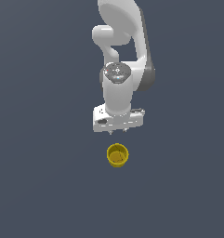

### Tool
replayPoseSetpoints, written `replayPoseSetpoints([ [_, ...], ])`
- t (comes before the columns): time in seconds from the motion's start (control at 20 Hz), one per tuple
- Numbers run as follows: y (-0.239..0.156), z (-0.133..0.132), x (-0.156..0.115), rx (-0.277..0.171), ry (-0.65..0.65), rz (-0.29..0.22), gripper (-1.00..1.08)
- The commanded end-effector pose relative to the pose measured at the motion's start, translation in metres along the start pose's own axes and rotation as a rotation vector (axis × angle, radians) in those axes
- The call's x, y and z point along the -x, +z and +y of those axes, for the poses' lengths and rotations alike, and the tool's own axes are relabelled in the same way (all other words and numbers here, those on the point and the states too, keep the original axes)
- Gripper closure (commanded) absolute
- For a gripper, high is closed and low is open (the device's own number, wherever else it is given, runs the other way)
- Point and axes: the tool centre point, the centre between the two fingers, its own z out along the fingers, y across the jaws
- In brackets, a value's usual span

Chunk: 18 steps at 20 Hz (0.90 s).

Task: Pick up the object and move it to a goal position.

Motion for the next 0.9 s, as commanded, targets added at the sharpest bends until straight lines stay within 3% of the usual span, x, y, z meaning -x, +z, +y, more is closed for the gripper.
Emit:
replayPoseSetpoints([
  [0.0,0.003,0.001,0.000,-0.009,-0.037,-0.001,-0.20],
  [0.85,0.029,0.006,-0.001,-0.105,-0.390,0.020,-0.20],
])
